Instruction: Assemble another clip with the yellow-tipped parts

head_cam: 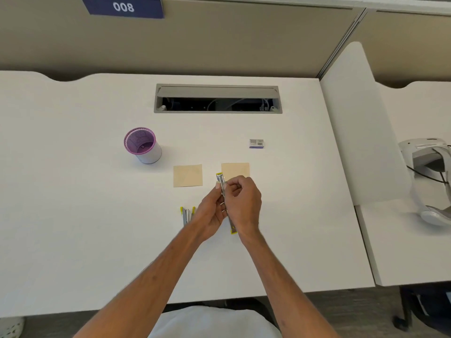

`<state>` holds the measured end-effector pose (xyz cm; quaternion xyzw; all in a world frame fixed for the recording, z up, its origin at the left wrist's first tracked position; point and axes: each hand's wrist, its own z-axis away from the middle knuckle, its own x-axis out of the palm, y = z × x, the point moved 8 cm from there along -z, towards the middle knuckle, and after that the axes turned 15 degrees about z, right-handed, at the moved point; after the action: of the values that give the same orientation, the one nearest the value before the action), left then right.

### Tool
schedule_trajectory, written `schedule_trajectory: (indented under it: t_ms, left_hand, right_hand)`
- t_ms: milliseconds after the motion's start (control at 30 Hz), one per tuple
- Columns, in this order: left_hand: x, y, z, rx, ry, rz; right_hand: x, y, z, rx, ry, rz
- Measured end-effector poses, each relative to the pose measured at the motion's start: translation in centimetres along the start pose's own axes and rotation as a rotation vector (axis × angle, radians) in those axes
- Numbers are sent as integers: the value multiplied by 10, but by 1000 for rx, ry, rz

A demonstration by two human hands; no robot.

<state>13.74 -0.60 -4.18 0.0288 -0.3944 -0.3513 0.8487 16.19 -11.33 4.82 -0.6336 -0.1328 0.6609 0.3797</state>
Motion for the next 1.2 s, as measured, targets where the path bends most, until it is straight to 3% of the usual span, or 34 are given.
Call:
schedule_trajectory:
  t_ms: [433,1200]
  left_hand:
    - [-1,-2,1,-95,55,120]
    - [-4,1,-11,-82,42,118]
  right_hand:
    - [21,-6,16,-5,152,280]
    - [19,6,13,-38,223,379]
